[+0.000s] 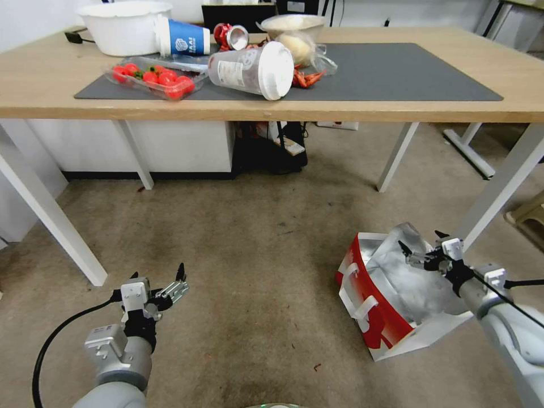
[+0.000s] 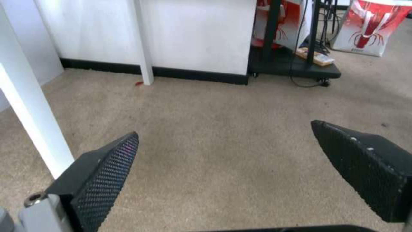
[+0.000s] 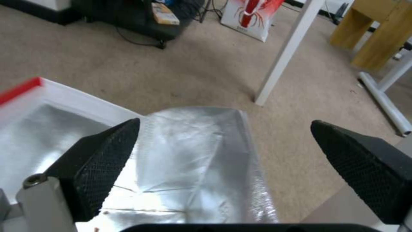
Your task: Pick up the food delivery bag from the floor and place it on the table.
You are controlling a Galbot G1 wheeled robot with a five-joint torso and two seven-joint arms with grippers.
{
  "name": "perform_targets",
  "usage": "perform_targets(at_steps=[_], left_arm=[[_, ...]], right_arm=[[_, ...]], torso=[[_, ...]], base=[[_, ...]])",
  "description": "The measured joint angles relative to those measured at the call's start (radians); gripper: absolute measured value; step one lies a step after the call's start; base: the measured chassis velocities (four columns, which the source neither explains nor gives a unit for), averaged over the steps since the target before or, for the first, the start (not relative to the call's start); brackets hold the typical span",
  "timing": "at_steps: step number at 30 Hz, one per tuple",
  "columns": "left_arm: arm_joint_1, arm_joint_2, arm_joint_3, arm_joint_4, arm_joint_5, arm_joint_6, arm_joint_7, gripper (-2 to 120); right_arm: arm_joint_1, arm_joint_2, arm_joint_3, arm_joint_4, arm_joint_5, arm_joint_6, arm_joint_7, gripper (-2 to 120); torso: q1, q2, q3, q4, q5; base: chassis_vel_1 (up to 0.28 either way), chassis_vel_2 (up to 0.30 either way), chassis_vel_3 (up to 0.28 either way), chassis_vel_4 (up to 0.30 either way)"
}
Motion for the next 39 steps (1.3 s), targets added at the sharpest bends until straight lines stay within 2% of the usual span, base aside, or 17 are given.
perform_targets(at_steps=[12,15,25,29,38,39], left_arm=[[0.003,-0.007,-0.007,0.007,0.002,-0.002,0.0,100],[0.004,-0.009,-0.011,0.007,0.003,-0.002,-0.001,100],[0.013,-0.021,-0.014,0.005,0.013,-0.004,-0.005,100],[0.019,-0.024,-0.016,0.004,0.016,-0.009,-0.01,100],[0.019,-0.024,-0.016,0.004,0.016,-0.01,-0.016,100],[0.019,-0.023,-0.016,0.004,0.016,-0.01,-0.017,100]], right_arm=[[0.148,-0.083,-0.074,-0.202,0.006,0.032,-0.029,100],[0.229,-0.13,-0.147,-0.293,0.002,0.062,-0.044,100],[0.371,-0.134,-0.257,-0.437,-0.052,0.047,-0.064,100],[0.417,-0.12,-0.294,-0.508,-0.066,0.042,-0.089,88],[0.409,-0.103,-0.294,-0.531,-0.067,0.054,-0.115,66],[0.407,-0.102,-0.292,-0.531,-0.066,0.055,-0.115,59]], torso=[[0.0,0.001,0.0,-0.0001,0.0],[0.0,0.001,0.0,0.0001,-0.0001],[0.0,0.001,0.0,0.0,-0.0001],[0.0,0.001,0.0,0.0001,0.0],[0.0,0.001,0.0,0.0001,-0.0001],[0.0,0.001,0.0,0.0001,-0.0002]], base=[[0.0,0.0,0.0,0.0],[0.0,0.0,0.0,0.0],[0.0,0.0,0.0,0.0],[0.0,0.0,0.0,0.0],[0.0,0.0,0.0,0.0],[0.0,0.0,0.0,0.0]])
